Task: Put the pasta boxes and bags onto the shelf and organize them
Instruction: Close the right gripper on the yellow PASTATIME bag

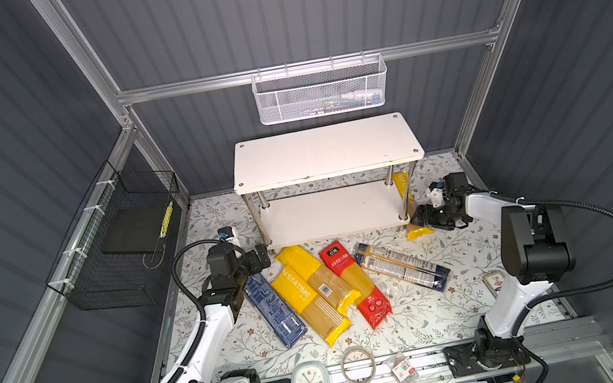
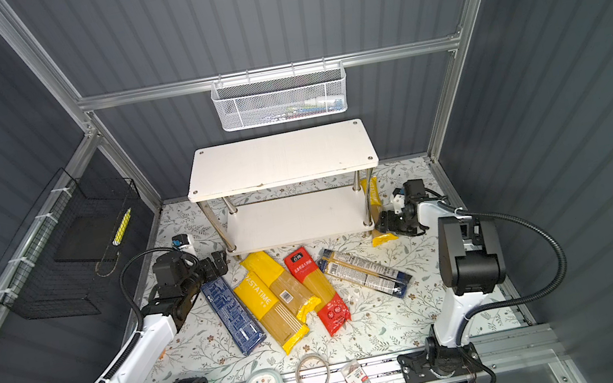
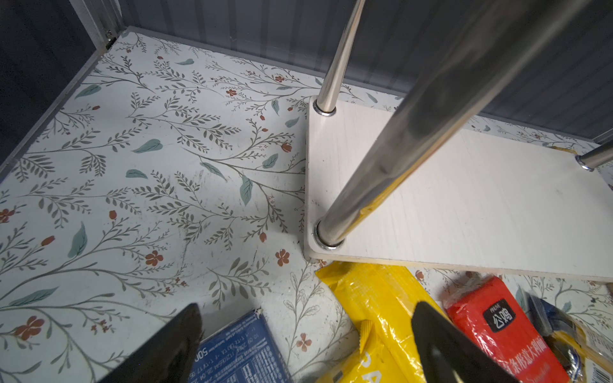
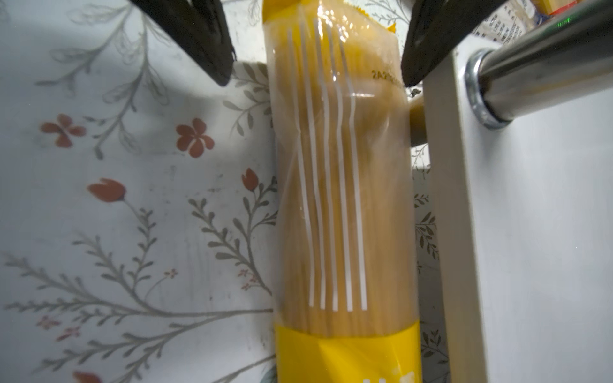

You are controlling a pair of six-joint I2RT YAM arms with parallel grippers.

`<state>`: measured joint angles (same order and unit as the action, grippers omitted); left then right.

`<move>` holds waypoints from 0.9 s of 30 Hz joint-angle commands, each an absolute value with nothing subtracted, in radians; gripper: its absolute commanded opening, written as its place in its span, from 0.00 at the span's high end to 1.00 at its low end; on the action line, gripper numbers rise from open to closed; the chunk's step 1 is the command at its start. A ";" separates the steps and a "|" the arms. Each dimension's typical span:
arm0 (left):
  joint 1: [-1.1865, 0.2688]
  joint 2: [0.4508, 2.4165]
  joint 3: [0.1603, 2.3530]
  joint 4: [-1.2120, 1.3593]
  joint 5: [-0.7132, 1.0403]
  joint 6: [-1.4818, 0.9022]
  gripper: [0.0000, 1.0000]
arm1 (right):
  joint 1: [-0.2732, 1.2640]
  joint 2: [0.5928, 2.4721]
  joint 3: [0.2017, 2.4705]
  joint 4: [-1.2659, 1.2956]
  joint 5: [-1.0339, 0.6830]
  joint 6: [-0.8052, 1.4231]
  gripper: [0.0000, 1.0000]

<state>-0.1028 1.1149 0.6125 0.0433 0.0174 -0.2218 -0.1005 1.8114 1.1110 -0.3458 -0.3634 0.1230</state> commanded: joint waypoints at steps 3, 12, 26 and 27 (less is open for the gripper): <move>-0.100 1.118 0.647 0.017 0.006 -0.209 0.00 | -0.105 1.847 1.118 -0.355 -0.382 0.125 0.20; -0.099 1.110 0.645 0.006 -0.003 -0.209 0.00 | -0.104 1.869 1.129 -0.364 -0.372 0.129 0.27; -0.100 1.105 0.655 -0.015 -0.011 -0.212 0.00 | -0.112 1.836 1.076 -0.342 -0.365 0.139 0.60; -0.100 1.106 0.655 -0.014 -0.009 -0.212 0.00 | -0.115 1.832 1.072 -0.341 -0.365 0.141 0.61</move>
<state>-0.1028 1.1149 0.6193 0.0135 -0.0040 -0.2218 -0.1051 1.8473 1.0981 -0.3199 -0.3786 0.1333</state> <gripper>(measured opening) 0.997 0.403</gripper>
